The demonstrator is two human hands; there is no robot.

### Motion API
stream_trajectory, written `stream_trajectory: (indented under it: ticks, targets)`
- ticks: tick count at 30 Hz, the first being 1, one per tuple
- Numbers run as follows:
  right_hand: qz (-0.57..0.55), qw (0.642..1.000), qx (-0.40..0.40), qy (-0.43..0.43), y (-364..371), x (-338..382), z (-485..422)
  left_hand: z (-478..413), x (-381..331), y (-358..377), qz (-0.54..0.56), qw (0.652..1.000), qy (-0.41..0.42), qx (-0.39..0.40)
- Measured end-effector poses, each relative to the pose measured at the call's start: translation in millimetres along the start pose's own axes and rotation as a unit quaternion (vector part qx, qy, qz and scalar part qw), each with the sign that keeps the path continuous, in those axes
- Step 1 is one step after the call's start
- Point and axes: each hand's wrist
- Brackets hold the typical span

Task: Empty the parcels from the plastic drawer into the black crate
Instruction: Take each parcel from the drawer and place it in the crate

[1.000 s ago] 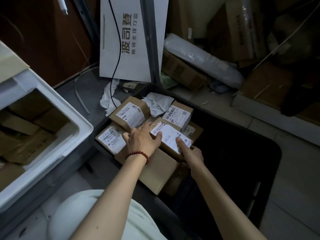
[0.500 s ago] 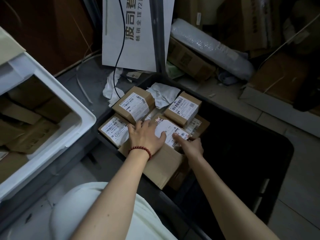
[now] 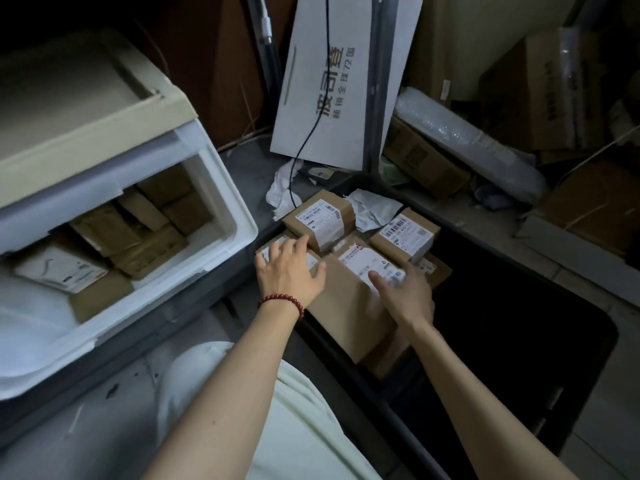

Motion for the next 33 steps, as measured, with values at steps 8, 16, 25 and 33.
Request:
stream_trajectory:
  ticks: [8, 16, 25, 33]
  targets:
    - [0.101, 0.963, 0.121, -0.22, 40, 88, 38, 32, 64, -64, 0.014, 0.995, -0.067, -0.079]
    - [0.157, 0.904, 0.18, -0.355, 92, 171, 97, 91, 180, -106, -0.061, 0.979, -0.184, -0.07]
    - [0.132, 0.88, 0.256, -0.379, 157, 219, 150, 141, 270, -136, -0.075, 0.967, -0.235, -0.064]
    - [0.138, 0.883, 0.218, -0.392, 196, 211, 147, 135, 294, -119, 0.018, 0.957, -0.281, -0.07]
Point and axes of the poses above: each hand's wrist, its own z-axis away from the middle knuckle, its own y-axis out of the palm, x = y × z, and after that the axes turned 4 degrees about -y, right-handed
